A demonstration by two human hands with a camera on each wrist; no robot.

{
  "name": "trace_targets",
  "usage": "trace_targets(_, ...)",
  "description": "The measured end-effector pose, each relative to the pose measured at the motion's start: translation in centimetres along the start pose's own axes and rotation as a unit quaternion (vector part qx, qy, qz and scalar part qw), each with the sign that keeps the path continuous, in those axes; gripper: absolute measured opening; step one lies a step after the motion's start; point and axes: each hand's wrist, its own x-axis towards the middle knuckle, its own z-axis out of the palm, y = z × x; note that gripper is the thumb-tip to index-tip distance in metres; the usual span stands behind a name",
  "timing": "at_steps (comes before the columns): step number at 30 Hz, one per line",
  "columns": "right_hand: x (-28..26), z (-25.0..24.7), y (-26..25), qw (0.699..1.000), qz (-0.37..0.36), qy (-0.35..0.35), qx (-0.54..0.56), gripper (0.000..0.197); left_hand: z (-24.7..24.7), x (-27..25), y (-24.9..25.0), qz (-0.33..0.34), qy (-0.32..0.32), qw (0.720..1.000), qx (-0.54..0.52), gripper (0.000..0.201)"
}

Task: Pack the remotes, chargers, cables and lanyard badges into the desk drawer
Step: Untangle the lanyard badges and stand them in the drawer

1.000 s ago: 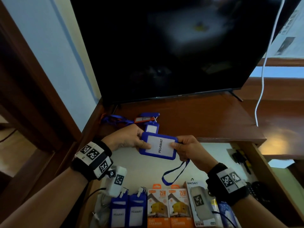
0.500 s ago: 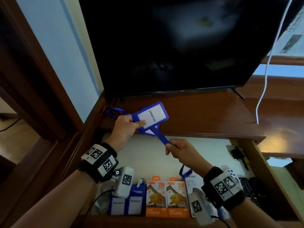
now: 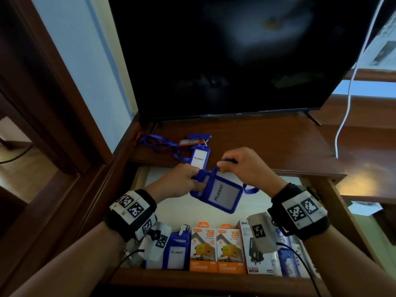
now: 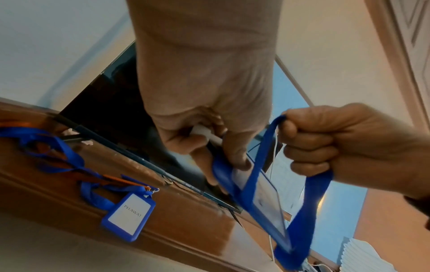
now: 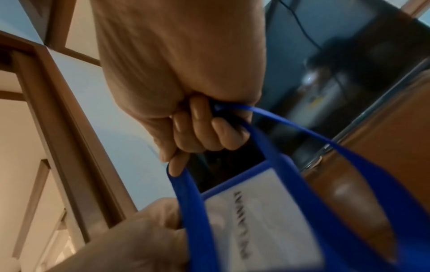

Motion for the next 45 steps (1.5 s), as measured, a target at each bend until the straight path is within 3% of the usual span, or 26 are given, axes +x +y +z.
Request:
trace_targets(3, -0.1, 0.7, 1.2, 0.998, 0.018, -0.017, 0.055, 0.022, -0.4, -0.8, -0.2, 0.012, -0.035, 0.997, -0.064, 0.010)
trace_targets(5, -0.4, 1.7, 1.8, 0.986, 0.039, -0.030, 0.157, 0.025, -0.5, -1.2, -0.2, 0.023, -0.038, 0.992, -0.121, 0.013)
trace_targets(9, -1.2, 3.3, 1.8, 0.921, 0.049, -0.064, 0.380, 0.020, -0.7, -1.6, -0.2, 0.059, -0.027, 0.978, -0.197, 0.017)
trace_targets(12, -1.9, 4.6, 1.5, 0.857, 0.082, -0.044, 0.506, 0.009, -0.5, -1.6, -0.1, 0.072, -0.029, 0.959, -0.274, 0.020)
trace_targets(15, -2.0, 6.0, 1.5, 0.821, 0.094, -0.033, 0.562, 0.013, -0.2, -1.4, 0.0, 0.066, 0.014, 0.944, -0.323, 0.020)
trace_targets(17, -1.5, 6.7, 1.3, 0.839, 0.137, -0.037, 0.525, 0.024, 0.1, -0.9, -0.2, 0.045, 0.083, 0.938, -0.334, 0.016)
trace_targets(19, -1.2, 7.1, 1.0, 0.884, 0.153, -0.033, 0.440, 0.033, 0.3, -0.5, -0.4, 0.018, 0.155, 0.925, -0.347, 0.017)
trace_targets(22, -1.7, 7.1, 0.1, 0.946, 0.090, -0.050, 0.308, 0.036, 0.5, 0.2, -0.6, -0.008, 0.236, 0.920, -0.313, 0.013)
trace_targets(26, -1.9, 6.4, -0.8, 0.979, 0.029, -0.092, 0.179, 0.028, 1.1, 0.7, -2.2, -0.033, 0.254, 0.944, -0.207, 0.017)
trace_targets(30, -1.5, 5.1, -0.8, 0.986, 0.005, -0.114, 0.125, 0.024, 2.3, 0.9, -4.2, -0.074, 0.202, 0.976, -0.035, 0.016)
trace_targets(35, -1.0, 4.1, 0.9, 0.991, 0.001, -0.100, 0.087, 0.026, 2.4, 0.1, -4.0, -0.041, 0.066, 0.997, 0.010, 0.016)
trace_targets(38, -1.0, 4.1, 2.0, 0.987, 0.019, -0.068, 0.145, 0.024, 2.1, -0.3, -3.6, -0.026, 0.023, 0.998, -0.048, 0.008)
trace_targets(41, -1.6, 4.4, 2.8, 0.967, 0.047, -0.063, 0.243, 0.023, 2.2, -0.6, -3.5, -0.011, 0.002, 0.991, -0.135, 0.020)
trace_targets(45, -2.1, 5.1, 3.9, 0.939, 0.070, -0.054, 0.333, 0.024, 3.3, -0.6, -3.3, 0.036, 0.013, 0.960, -0.278, 0.022)
